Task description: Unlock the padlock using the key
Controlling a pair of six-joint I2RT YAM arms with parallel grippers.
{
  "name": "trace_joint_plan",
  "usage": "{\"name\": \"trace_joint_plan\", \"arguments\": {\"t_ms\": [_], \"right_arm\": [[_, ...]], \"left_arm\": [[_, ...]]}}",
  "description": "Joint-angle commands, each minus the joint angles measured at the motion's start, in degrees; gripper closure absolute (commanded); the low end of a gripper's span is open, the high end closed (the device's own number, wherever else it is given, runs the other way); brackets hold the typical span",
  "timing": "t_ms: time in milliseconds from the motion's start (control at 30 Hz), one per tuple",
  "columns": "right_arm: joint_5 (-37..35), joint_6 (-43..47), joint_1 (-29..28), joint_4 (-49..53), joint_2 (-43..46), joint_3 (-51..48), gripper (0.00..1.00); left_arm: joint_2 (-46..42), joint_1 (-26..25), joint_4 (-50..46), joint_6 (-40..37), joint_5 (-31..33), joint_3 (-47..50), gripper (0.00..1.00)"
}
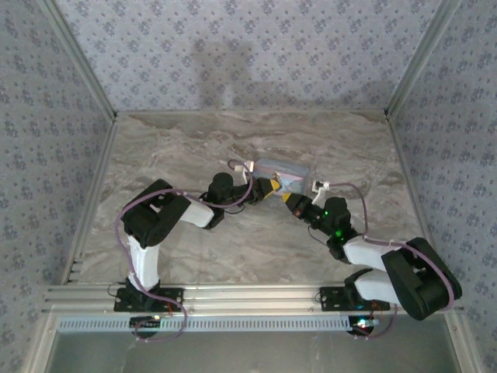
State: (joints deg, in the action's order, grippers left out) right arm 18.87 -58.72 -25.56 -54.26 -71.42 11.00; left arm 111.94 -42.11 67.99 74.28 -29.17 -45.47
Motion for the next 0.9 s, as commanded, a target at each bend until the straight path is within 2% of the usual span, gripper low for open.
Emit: {"name": "trace_joint_plan", "arguments": {"t_ms": [0, 433, 867], "right_arm": [[0.38, -0.22, 0.25, -0.80, -0.87, 0.05, 1.00], [0.61, -0.15, 0.25, -1.42, -2.09, 1.81, 1.00], [2.19, -3.30, 1.18, -7.58, -6.32, 2.26, 1.00]], "left_arm": [[0.75, 0.01, 7.19, 0.07, -0.37, -0.86, 1.00], [1.25, 0.07, 8.70, 0.91, -0.63, -0.67, 1.00], [2.05, -0.02, 10.47, 1.78, -1.90, -0.84, 1.00]]}}
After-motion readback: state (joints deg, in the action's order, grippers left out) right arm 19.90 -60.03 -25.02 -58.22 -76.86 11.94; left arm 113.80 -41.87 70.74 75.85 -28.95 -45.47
